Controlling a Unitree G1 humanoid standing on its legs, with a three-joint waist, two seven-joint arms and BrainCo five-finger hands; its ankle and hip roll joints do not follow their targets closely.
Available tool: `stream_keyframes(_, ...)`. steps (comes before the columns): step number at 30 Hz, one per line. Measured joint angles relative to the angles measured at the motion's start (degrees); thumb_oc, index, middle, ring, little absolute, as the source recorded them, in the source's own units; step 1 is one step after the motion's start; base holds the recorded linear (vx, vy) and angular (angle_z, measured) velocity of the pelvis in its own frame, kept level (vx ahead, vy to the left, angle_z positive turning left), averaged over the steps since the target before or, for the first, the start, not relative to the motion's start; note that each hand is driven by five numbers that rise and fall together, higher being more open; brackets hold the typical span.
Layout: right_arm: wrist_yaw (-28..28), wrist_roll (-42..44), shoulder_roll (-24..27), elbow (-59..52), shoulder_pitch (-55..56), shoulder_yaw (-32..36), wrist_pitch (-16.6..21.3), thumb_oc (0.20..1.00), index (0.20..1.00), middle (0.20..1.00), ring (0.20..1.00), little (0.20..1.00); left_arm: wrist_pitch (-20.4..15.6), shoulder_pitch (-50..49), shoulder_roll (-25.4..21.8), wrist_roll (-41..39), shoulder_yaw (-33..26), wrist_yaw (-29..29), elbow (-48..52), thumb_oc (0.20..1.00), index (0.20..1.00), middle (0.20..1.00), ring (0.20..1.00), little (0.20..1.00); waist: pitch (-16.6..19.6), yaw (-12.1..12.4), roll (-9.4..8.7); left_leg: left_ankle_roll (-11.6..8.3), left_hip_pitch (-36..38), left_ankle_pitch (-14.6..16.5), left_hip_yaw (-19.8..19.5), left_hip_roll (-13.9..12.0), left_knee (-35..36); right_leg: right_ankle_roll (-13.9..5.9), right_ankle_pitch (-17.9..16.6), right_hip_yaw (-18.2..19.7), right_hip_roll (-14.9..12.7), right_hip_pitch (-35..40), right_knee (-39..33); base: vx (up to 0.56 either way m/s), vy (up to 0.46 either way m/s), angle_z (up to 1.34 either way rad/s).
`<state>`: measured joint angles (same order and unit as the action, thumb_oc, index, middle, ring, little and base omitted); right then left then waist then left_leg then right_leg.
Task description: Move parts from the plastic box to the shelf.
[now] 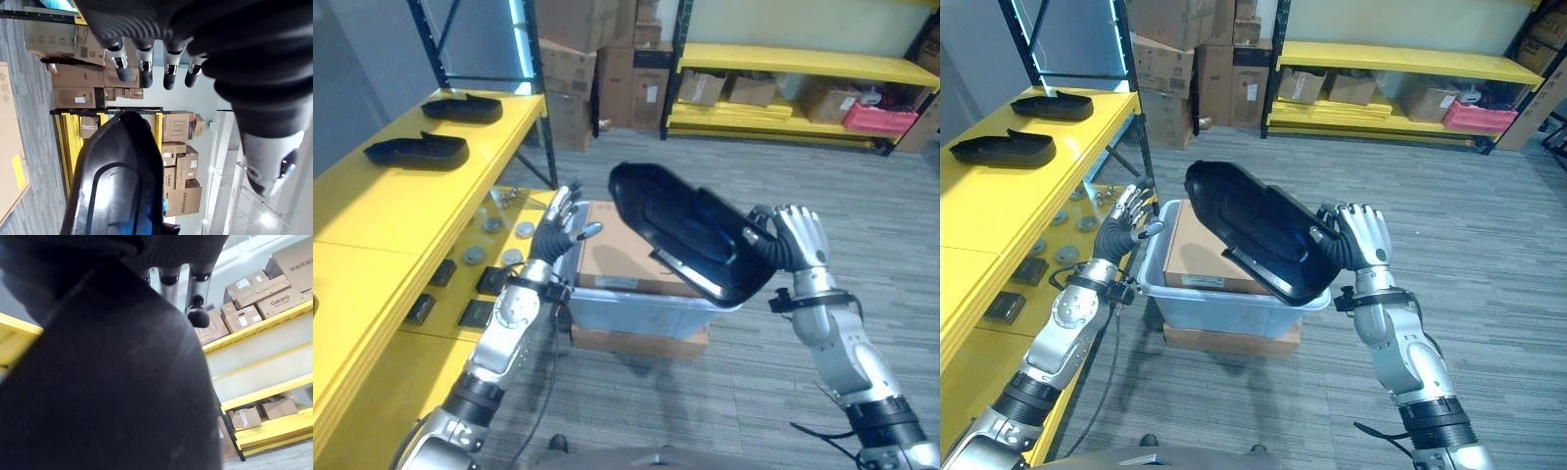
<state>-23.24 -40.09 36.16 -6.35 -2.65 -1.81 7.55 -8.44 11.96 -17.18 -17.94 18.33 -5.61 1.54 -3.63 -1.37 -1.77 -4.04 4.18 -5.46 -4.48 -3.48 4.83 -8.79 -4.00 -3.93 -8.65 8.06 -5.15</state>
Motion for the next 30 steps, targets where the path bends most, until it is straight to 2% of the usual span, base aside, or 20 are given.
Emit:
stream_keyframes(6,-4.77,-3.18,0.02,-2.07,0.0,0.01,-0.51,0.2,0.2,0.2,0.2,0.2,0.62,-1.34,0.41,0.12,0.36,-0.67,-0.02,1.0,1.0,1.0,1.0,1.0,0.42,-0.12,0.52,0.04,0.8,0.01,-0.06,-0.02,0.04,-0.05,0.25,-0.05,0.01,0.9,0.0,0.0,0.0,0.0)
stream_keyframes(10,-7.66,-4.84,-0.01,-2.23,0.02,0.14,-1.35,0.2,0.2,0.2,0.2,0.2,0.63,-4.09,0.6,2.51,-0.4,-3.65,-0.02,1.0,1.0,1.0,1.0,1.0,0.52,-0.04,0.67,0.04,0.8,0.0,-0.1,-0.06,0.04,0.2,0.4,-0.06,0.02,0.9,-0.01,0.0,0.0,0.0)
stream_keyframes(15,-10.15,-5.27,-0.19,-2.21,0.24,0.18,-2.91,0.2,0.2,0.2,0.2,0.2,0.62,-7.18,1.6,4.66,-0.96,-7.76,-0.03,1.0,1.0,1.0,1.0,1.0,0.52,0.31,0.67,0.04,0.79,0.0,-0.15,-0.07,0.04,0.2,0.4,-0.12,0.03,0.92,-0.01,0.0,0.0,0.0)
stream_keyframes(19,-10.89,-5.27,-0.19,-2.21,0.23,0.3,-3.1,0.2,0.2,0.2,0.2,0.2,0.63,-7.37,1.59,4.55,-0.97,-7.86,-0.14,1.0,1.0,1.0,1.0,1.0,0.52,0.38,0.67,0.04,0.79,0.0,-0.25,-0.06,0.04,0.11,0.36,-0.24,0.04,1.01,0.0,0.0,0.0,0.0)
stream_keyframes(22,-10.87,-5.33,-0.2,-2.21,0.18,0.26,-3.46,0.2,0.2,0.2,0.2,0.2,0.92,-7.36,2.24,0.21,-0.16,-5.88,-0.54,1.0,1.0,1.0,1.0,1.0,0.53,0.49,0.68,0.05,0.78,0.0,-0.3,-0.05,0.04,0.13,0.41,-0.31,0.04,1.01,0.0,0.0,0.0,0.0)
stream_keyframes(25,-10.59,-5.29,-0.55,-2.21,-0.34,0.15,-3.88,0.2,0.2,0.2,0.2,0.2,2.23,-7.33,2.77,-12.48,1.09,-1.01,-0.54,1.0,1.0,1.0,1.0,1.0,0.59,0.21,0.79,0.05,0.76,0.0,-0.29,-0.04,0.04,0.15,0.44,-0.3,0.03,0.98,0.0,0.0,0.0,0.0)
stream_keyframes(30,-9.69,-5.09,-2.2,-1.75,-1.51,-2.19,-3.89,0.2,0.2,0.2,0.2,0.2,4.48,-7.1,2.5,-21.76,5.0,3.5,-0.54,1.0,1.0,1.0,1.0,1.0,0.84,-0.58,1.2,0.05,0.71,0.0,-0.22,-0.04,0.04,0.15,0.43,-0.21,0.03,0.88,0.0,0.0,0.0,0.0)
